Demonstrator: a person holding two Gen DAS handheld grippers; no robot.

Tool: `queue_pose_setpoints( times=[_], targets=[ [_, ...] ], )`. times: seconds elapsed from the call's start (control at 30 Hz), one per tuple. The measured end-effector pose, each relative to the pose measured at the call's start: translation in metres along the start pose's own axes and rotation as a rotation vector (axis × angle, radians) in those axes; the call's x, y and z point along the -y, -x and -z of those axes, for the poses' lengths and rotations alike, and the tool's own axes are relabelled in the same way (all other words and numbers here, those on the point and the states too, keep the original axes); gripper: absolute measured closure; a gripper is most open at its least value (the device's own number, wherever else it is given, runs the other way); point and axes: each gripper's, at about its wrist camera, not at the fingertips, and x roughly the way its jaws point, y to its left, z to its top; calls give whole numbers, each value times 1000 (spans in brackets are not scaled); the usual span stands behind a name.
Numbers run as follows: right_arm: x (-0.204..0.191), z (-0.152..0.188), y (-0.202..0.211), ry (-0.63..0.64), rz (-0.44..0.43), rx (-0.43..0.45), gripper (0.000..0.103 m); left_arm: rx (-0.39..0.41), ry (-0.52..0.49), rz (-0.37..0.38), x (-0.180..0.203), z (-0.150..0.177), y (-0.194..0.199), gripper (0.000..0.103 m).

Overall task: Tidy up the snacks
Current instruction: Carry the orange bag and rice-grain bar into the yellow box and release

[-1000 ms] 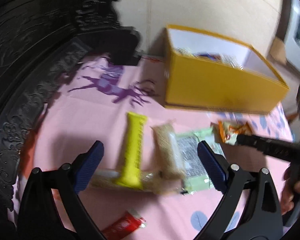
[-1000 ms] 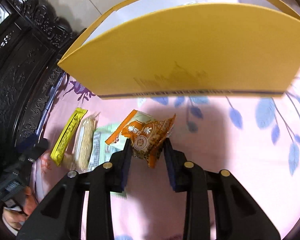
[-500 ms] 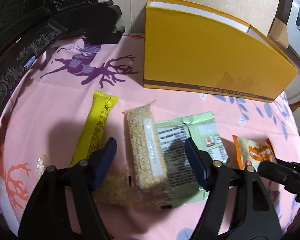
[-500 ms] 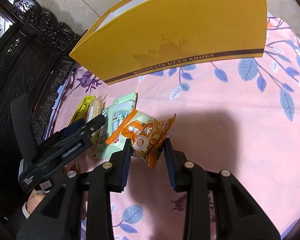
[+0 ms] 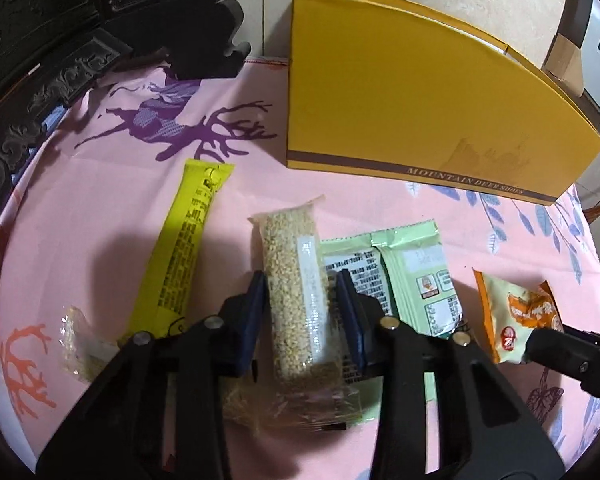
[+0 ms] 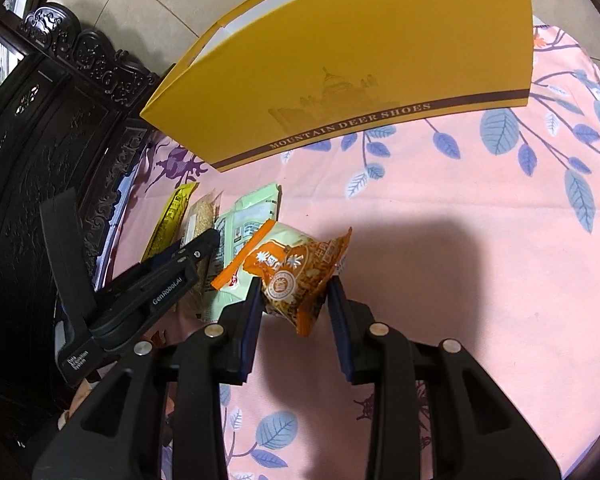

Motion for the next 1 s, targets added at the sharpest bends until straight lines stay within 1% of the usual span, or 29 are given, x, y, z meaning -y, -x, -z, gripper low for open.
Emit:
queue_pose_setpoints(
  times=[0.2,0.27,0.33,0.37,0.4,0.53,0.83,1.0],
  targets=[
    [-4,0,1,4,-3,3,70,-6,-8,-4,1,-2,-1,63],
    [-6,0,3,15,3,11,70,-10,6,-10,1,-2,-1,63],
    [-6,0,6,15,0,15,70,-15,18,-10,0,-3,-1,65],
    [-7,0,9,16,1,21,70,-21,30,-14,0,-4,0,71],
    [-7,0,10,16,3,23,70,-25,38,-18,-1,-4,1,72],
    [-7,-1,20,15,8,41,70,-35,70,-18,-4,-2,9,73],
    [-17,-3,45,12,-15,94,70,6,83,-17,-4,-3,43,73],
    [-29,-8,59,42,-23,128,70,63,67,-7,0,-14,72,73]
  ],
)
